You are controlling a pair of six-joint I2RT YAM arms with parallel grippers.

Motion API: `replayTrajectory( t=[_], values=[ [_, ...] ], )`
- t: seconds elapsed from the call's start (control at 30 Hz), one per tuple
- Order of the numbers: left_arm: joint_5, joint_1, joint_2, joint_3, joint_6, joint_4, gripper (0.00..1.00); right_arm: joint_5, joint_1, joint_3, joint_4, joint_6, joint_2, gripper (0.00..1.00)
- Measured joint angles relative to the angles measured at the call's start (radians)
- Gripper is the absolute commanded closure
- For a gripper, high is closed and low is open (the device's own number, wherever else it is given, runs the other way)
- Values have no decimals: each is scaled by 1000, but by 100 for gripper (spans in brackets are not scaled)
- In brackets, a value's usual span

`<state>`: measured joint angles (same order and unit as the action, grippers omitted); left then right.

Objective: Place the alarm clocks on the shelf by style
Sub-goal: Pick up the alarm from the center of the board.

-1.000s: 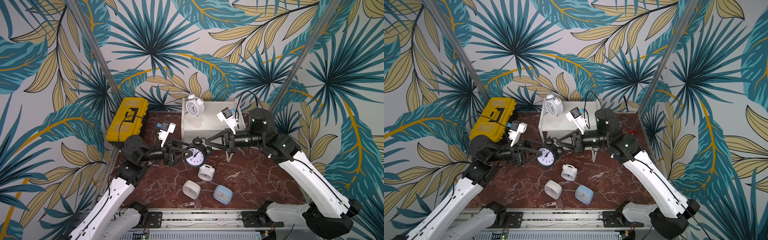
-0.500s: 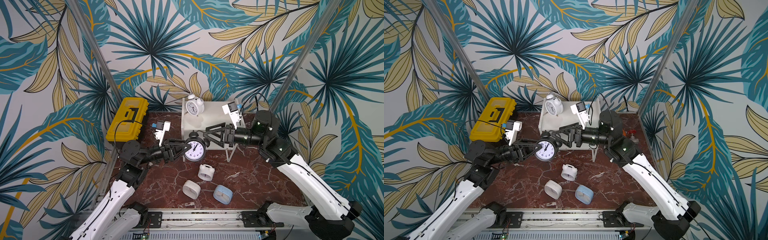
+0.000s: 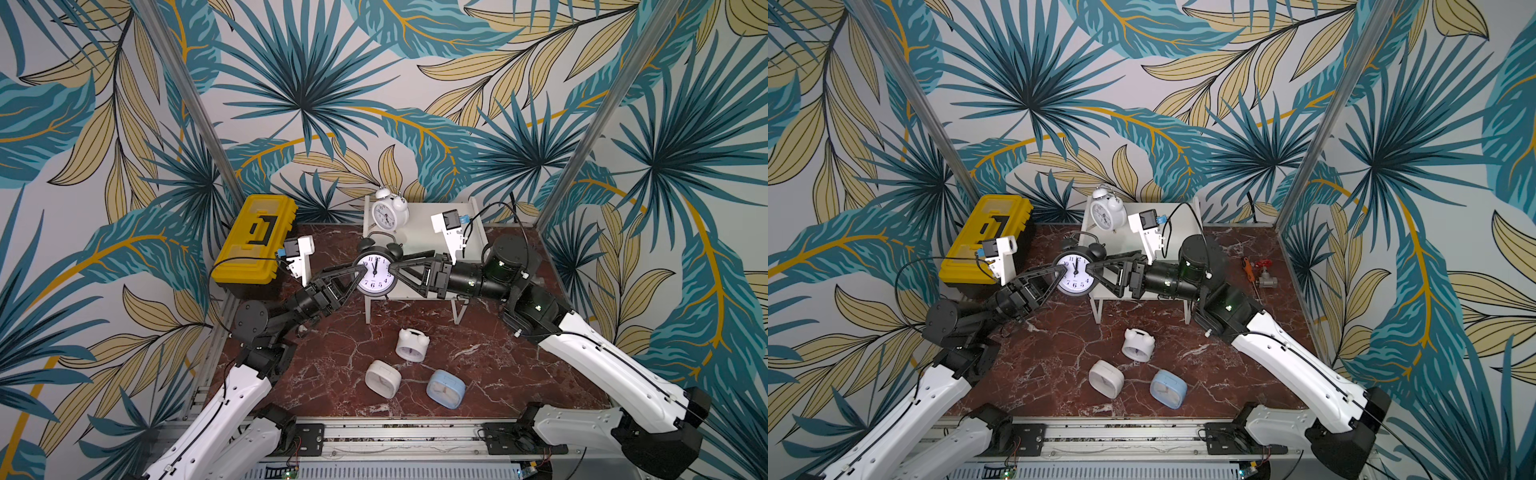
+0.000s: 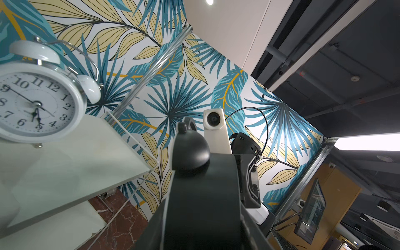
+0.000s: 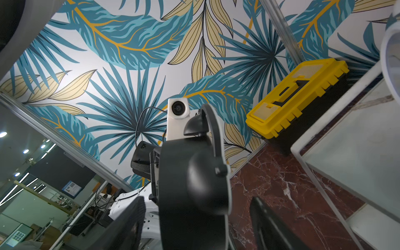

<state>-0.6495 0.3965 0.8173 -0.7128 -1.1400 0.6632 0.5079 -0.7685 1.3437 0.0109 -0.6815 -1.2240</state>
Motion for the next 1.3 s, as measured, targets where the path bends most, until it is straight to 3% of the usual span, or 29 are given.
replayTrajectory(
  t=[0.07, 0.17, 0.27, 0.3, 0.33, 0.53, 0.67, 0.8, 1.07, 1.13, 1.23, 1.3],
  values=[
    [4, 0, 0, 0, -2, 5, 73, 0, -3, 6, 3, 3, -11, 38],
    [10, 0, 2, 3, -2, 0, 73, 8, -8, 8, 2, 5, -17, 58],
    [13, -1, 3, 4, -24, -5, 61, 19, -8, 12, 6, 45, -20, 74],
    [10, -1, 3, 4, -23, -6, 57, 24, -7, 18, 14, 51, -22, 87],
    [6, -2, 3, 4, -21, -6, 53, 29, -5, 29, 27, 61, -26, 92],
    [-89, -3, 26, -30, 24, -37, 21, 97, 1, 148, 182, 143, -61, 93],
    [-172, -3, 33, -74, 64, -108, 18, 182, 30, 258, 314, 220, -103, 95],
    [-243, -5, 32, -145, 121, -189, 26, 235, 62, 319, 428, 305, -130, 95],
    [-293, -18, 26, -167, 163, -277, 66, 336, 98, 344, 499, 382, -138, 94],
    [-296, -18, 26, -167, 165, -281, 73, 345, 101, 349, 509, 389, -142, 85],
    [-298, -21, 26, -167, 168, -288, 78, 351, 105, 369, 539, 403, -151, 53],
    [-304, -23, 26, -169, 176, -291, 79, 354, 108, 394, 580, 422, -161, 38]
  ],
)
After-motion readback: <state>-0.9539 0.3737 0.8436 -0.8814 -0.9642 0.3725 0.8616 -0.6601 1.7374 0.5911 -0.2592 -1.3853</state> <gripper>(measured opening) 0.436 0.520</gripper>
